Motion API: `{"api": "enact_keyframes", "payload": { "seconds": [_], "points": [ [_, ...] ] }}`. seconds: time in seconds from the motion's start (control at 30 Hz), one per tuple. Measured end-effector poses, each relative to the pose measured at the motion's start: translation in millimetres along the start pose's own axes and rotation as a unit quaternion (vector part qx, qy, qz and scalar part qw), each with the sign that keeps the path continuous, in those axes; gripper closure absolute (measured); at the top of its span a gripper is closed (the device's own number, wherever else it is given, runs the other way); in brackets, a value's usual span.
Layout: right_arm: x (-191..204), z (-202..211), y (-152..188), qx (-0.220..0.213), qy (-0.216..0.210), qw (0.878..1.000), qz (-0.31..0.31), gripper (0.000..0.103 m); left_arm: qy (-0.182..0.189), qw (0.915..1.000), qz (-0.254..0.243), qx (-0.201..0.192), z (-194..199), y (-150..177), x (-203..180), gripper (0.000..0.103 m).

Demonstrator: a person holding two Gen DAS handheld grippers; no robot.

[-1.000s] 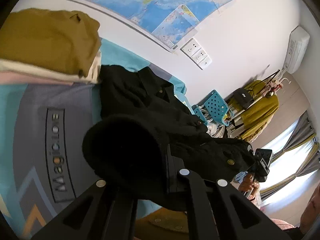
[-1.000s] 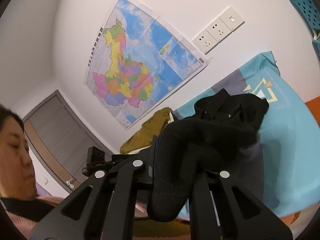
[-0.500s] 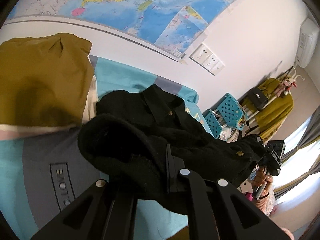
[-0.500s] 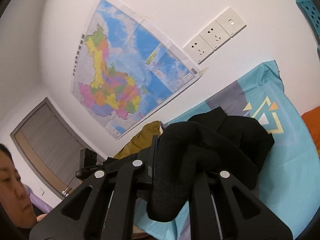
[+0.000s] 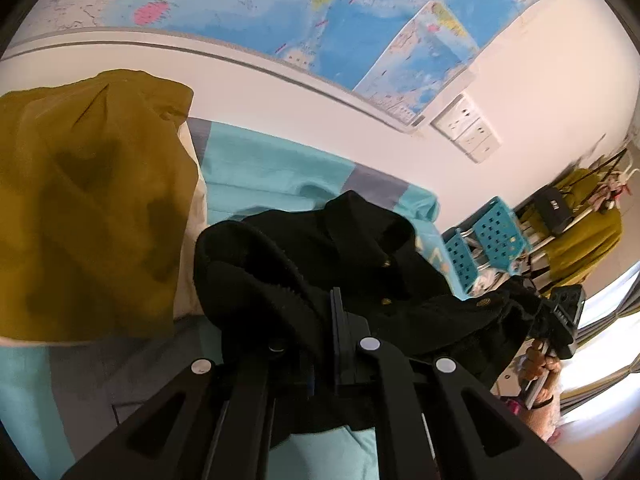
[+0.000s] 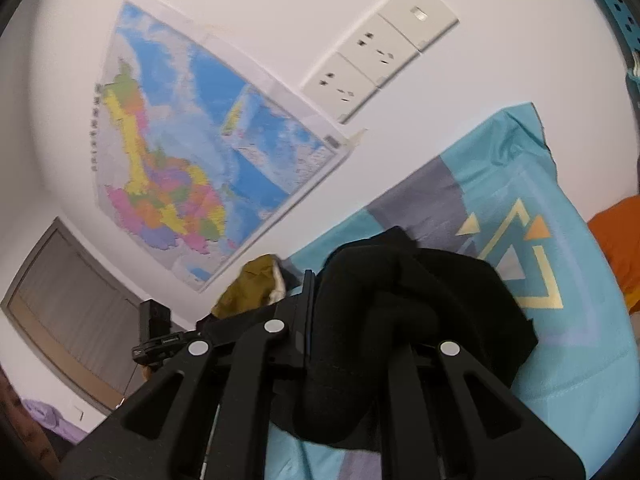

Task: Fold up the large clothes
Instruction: 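Fold the jacket over onto itself with both grippers, pressing it down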

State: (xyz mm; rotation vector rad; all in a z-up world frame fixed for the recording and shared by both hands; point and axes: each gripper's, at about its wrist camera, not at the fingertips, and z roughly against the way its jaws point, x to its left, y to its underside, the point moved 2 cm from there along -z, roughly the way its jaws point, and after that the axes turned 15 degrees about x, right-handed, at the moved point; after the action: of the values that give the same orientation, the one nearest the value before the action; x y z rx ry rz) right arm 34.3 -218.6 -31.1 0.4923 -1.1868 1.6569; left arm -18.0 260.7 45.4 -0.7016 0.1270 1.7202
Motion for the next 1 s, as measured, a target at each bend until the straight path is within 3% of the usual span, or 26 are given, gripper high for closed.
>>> {"api": "enact_keyframes", "payload": {
  "seconds": [0.63,0.73,0.77,0.83,1.0],
  "points": [
    [-75,-69,-43,0.048,0.021,0.993,-0.102,0.09,-0.035,0.9927,0.08,0.083,-79,-84,49,0.097],
    [-80,-74,-45,0.052,0.025,0.992,-0.114,0.08,-0.034,0.991,0.093,0.09,-85,-92,52,0.096],
    [-80,-75,-45,0.053,0.028,0.991,-0.116,0.064,-0.034,0.9905,0.097,0.092,-87,-93,53,0.096],
    [-75,-71,-45,0.043,0.028,0.993,-0.106,0.042,-0.03,0.9892,0.108,0.094,-91,-95,58,0.095],
    [-31,-57,-38,0.03,0.042,0.999,-0.016,0.042,-0.025,0.9891,0.113,0.091,-96,-94,63,0.094]
  ]
}}
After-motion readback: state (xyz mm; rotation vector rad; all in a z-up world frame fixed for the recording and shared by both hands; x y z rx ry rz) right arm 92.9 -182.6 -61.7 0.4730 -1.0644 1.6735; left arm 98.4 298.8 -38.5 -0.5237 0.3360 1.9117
